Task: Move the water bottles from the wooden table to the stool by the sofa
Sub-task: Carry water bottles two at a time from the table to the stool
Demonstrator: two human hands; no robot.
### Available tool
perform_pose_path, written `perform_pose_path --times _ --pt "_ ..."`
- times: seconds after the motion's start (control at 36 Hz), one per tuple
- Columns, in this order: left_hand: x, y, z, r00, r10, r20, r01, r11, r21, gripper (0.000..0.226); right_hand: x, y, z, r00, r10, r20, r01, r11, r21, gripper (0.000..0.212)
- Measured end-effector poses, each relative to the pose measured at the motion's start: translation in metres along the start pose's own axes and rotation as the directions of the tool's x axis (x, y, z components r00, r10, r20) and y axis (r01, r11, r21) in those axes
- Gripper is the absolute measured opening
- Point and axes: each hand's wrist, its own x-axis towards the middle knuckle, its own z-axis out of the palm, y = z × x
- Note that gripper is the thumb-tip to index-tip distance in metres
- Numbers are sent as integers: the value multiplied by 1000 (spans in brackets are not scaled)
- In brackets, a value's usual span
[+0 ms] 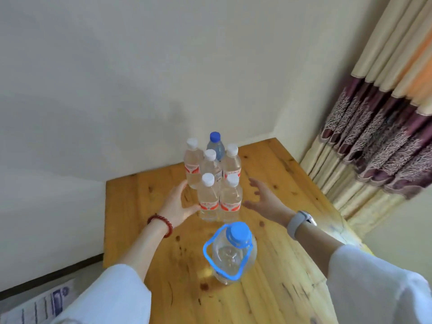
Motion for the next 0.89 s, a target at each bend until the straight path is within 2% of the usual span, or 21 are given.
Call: perform_pose_path --times 0.11,0.25,0.33,0.47,0.61,0.75,0.83,0.89 --pt "38 -21 23 992 -3 128 11 998 -67 93 35 11 21 991 35 131 -34 999 -12 94" --pt "60 -34 41 984 14 180 19 983 -183 65 51 23 38 988 45 150 -56 996 64 86" --pt "63 -40 45 986 15 166 23 975 -222 68 51 28 42 992 40 121 -49 996 72 84" --pt "58 -36 47 997 53 60 -37 969 -246 60 46 31 43 998 53 44 -59 988 145 81" --pt "57 -14 26 988 102 -119 -130 957 -258 54 35 25 22 992 71 -104 -46 973 226 67" --pt "62 37 -15 927 233 -294 -305 925 -228 55 11 4 -22 965 -3 -260 91 941 326 59" --pt "58 82 -33 870 329 -366 -415 890 -188 57 -14 -16 -60 925 -59 -375 195 921 336 58" --pt "48 119 -41 829 388 -403 -494 846 -201 50 -39 -29 -86 895 -85 -438 249 910 331 56"
